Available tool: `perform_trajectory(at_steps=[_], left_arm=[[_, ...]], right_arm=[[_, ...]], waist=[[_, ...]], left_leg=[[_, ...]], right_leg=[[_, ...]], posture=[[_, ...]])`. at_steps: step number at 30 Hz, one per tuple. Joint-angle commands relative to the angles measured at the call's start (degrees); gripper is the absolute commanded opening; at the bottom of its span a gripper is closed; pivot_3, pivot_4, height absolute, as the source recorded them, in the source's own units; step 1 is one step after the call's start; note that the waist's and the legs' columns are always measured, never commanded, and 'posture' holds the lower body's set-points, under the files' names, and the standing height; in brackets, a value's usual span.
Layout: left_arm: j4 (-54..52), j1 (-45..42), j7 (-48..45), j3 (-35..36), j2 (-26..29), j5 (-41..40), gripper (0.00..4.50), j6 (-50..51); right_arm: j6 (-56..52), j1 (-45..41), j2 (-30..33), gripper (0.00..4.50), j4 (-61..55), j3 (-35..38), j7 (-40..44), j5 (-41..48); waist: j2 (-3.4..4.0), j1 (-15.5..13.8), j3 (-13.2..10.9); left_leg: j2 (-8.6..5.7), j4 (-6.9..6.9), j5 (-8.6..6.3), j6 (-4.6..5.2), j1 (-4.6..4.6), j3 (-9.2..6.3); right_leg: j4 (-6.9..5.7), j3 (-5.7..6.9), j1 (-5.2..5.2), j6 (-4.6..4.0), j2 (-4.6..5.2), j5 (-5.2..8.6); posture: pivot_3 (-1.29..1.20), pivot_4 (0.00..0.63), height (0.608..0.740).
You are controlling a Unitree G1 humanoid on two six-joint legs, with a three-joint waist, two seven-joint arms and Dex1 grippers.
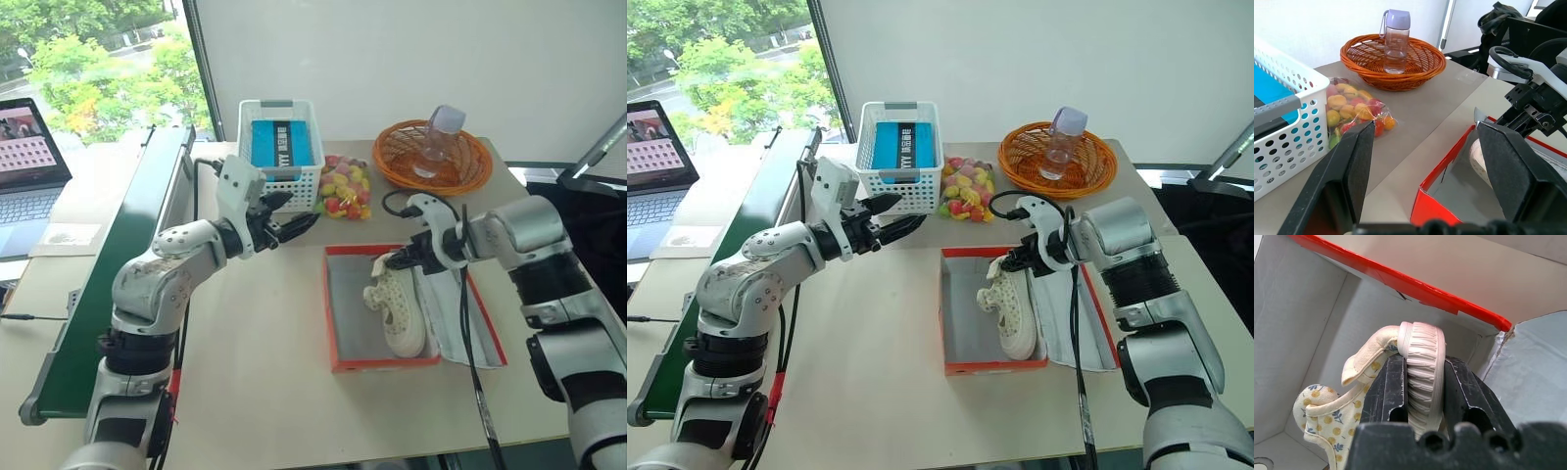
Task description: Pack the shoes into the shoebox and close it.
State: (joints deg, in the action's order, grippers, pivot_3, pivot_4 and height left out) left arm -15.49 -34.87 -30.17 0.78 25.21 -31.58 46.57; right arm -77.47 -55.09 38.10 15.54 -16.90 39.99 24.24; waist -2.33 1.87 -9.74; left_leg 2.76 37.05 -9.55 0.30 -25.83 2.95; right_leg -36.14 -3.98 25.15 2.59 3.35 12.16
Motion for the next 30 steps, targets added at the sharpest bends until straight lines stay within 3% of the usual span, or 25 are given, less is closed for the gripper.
perform_trajectory(at_steps=[1, 2, 3, 4, 12, 19, 22, 25, 28, 30], left_arm=[[-2.88, -0.19, 0.03, 0.38, 0.47, -0.08, 3.53, -0.18], [-2.74, -0.25, -0.02, 0.27, 0.49, 0.03, 3.53, -0.25], [-2.62, -0.31, -0.05, 0.17, 0.48, 0.11, 3.53, -0.3], [-2.56, -0.36, -0.08, 0.07, 0.48, 0.17, 3.53, -0.34], [-2.36, -0.47, -0.22, -0.27, 0.44, 0.32, 3.53, -0.56], [-1.83, -0.76, -0.14, -0.14, 0.61, 0.84, 3.53, -1.11], [-1.36, -0.82, 0.62, 1.04, 0.7, 1.1, 3.53, -0.93], [-0.97, -0.14, 1.61, 2.19, 1.84, 2.36, 3.53, -1.19], [-0.52, 1.11, 3.72, 4.13, 2.84, 3.94, 3.53, -1.34], [-0.23, 1.6, 7.21, 7.49, 1.79, 3.95, 4.02, -1.33]], right_arm=[[0.39, 0.67, -0.03, 0.59, -2.11, 1.66, -0.04, -0.57], [0.61, 0.95, 0.21, 0.59, -2.73, 1.06, 0.25, -0.84], [0.78, 1.19, 0.42, 1.57, -3.36, 0.56, 0.51, -1.04], [0.82, 1.37, 0.54, 1.69, -3.95, 0.3, 0.66, -1.15], [-1.53, -0.82, -1.27, 4.49, -8.94, 5.61, 0.25, 1.18], [-2.93, -3.57, -1.82, 4.49, -14.35, 12.15, -0.03, 3.88], [6.18, -1.97, -5.78, 4.49, -18.05, 20.15, -3.86, 3.91], [17.85, 1.86, -5.19, 4.49, -23.18, 20.27, -5.58, -0.26], [15.73, 5.18, -5.78, 4.49, -24.86, 24.45, 2.0, 9.0], [16.36, 6.57, -5.86, 4.5, -24.93, 26.36, 6.93, 13.56]], waist=[[0.0, 0.01, 0.0], [0.0, 0.01, 0.0], [0.0, 0.01, 0.0], [0.0, 0.01, 0.0], [0.0, -0.38, 0.0], [0.0, -0.54, 0.0], [0.0, -0.64, 0.0], [0.0, -0.78, 0.0], [0.0, -0.94, 0.0], [0.0, -0.94, 0.0]], left_leg=[[0.0, 0.0, 0.0, 0.0, 0.0, 0.0], [0.0, 0.0, 0.0, 0.0, 0.01, 0.0], [0.0, 0.01, 0.0, 0.0, 0.01, 0.0], [0.0, 0.01, 0.0, 0.0, 0.01, 0.0], [0.0, 0.07, 0.0, 0.0, 0.01, 0.0], [0.01, 0.09, 0.0, 0.0, 0.01, 0.0], [0.01, 0.09, 0.0, 0.0, 0.0, 0.0], [0.01, 0.08, 0.0, 0.0, 0.01, -0.02], [0.01, 0.08, 0.0, -0.01, 0.01, 0.01], [0.01, 0.09, 0.0, 0.0, 0.02, 0.0]], right_leg=[[0.0, 0.0, 0.0, 0.0, 0.0, 0.0], [-0.01, 0.0, 0.0, 0.0, 0.0, 0.0], [0.0, 0.0, 0.0, 0.0, 0.0, 0.0], [0.0, 0.0, -0.01, 0.0, 0.0, 0.0], [-0.04, 0.0, -0.01, 0.01, 0.0, -0.01], [-0.05, 0.0, -0.01, 0.01, 0.0, -0.01], [-0.04, 0.0, -0.01, 0.01, 0.0, -0.01], [-0.05, 0.01, -0.01, 0.01, -0.02, -0.01], [-0.04, 0.01, -0.02, 0.02, 0.0, -0.01], [-0.02, 0.01, -0.06, 0.02, 0.0, -0.02]], posture=[[0.0, 0.15, 0.74], [0.0, 0.15, 0.74], [0.0, 0.15, 0.74], [0.0, 0.15, 0.74], [0.0, 0.15, 0.74], [0.0, 0.15, 0.74], [0.0, 0.15, 0.74], [0.0, 0.15, 0.74], [0.0, 0.15, 0.74], [0.0, 0.15, 0.74]])
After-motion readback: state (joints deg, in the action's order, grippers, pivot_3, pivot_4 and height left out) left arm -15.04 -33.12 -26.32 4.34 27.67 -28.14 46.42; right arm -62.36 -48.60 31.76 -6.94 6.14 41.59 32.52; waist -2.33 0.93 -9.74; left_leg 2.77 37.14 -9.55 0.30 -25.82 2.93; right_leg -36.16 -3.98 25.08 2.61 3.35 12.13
